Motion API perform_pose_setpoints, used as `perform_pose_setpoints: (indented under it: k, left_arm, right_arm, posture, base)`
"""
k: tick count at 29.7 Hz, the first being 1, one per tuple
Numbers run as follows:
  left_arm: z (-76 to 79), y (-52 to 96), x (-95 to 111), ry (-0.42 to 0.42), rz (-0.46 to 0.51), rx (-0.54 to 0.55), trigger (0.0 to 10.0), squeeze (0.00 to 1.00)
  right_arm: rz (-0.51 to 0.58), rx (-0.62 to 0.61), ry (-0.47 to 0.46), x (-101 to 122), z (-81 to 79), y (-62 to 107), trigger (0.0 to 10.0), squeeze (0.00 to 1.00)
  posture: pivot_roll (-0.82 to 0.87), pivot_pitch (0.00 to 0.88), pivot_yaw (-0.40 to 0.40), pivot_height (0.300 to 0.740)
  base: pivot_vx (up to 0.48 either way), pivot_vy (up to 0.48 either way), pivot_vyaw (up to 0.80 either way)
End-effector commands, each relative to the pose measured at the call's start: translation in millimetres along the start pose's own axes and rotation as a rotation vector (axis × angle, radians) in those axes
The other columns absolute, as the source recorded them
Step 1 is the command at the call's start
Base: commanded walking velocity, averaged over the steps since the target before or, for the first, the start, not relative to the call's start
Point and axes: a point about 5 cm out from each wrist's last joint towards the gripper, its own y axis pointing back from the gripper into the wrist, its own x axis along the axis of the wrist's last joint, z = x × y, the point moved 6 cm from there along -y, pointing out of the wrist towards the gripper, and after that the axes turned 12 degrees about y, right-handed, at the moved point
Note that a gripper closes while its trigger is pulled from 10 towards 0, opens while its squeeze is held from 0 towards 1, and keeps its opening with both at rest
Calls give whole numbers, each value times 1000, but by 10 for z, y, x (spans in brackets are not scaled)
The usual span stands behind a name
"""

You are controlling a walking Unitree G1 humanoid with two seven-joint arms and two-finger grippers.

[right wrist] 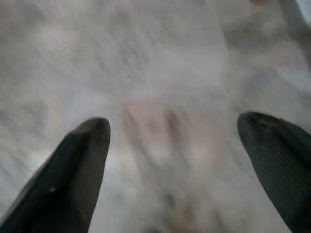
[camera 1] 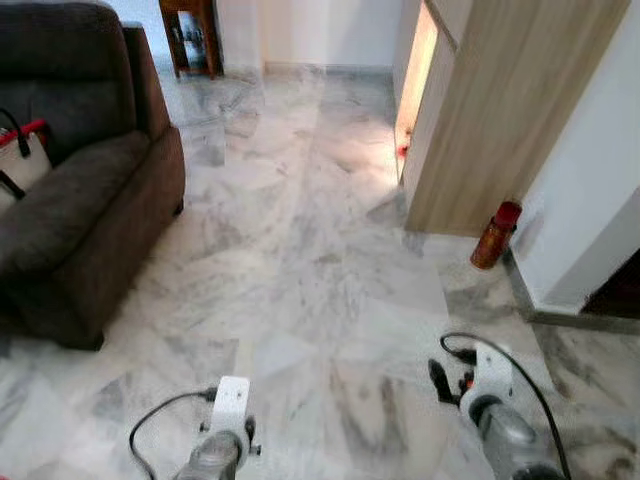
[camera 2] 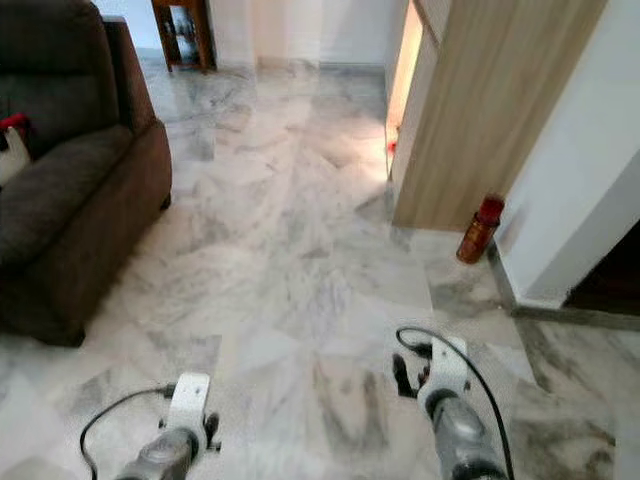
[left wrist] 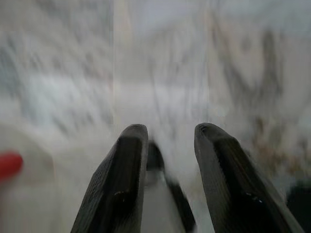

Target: Picking trash to rubbish bin

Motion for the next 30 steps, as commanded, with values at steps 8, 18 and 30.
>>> perform_pose_setpoints:
  k: [8, 18, 30]
  left_arm:
    - [419, -16, 137, -127, 12, -118, 10000, 0]
    - [-62, -38, 286, -150, 45, -14, 10000, 0]
    - [-19, -46, 363, -188, 56, -38, 10000, 0]
  right_arm:
    - [13, -85, -92, -111, 199, 84, 10000, 0]
    - [2, -54, -199, -146, -200, 8, 10000, 0]
    - [29, -48, -214, -70, -260, -17, 10000, 0]
  posture:
    - [-332, 0, -27, 740]
    - [-218, 0, 66, 740]
    - [-249, 4, 73, 740]
  base:
    - [0, 0, 0]
    - [0, 0, 0]
    - [0, 0, 0]
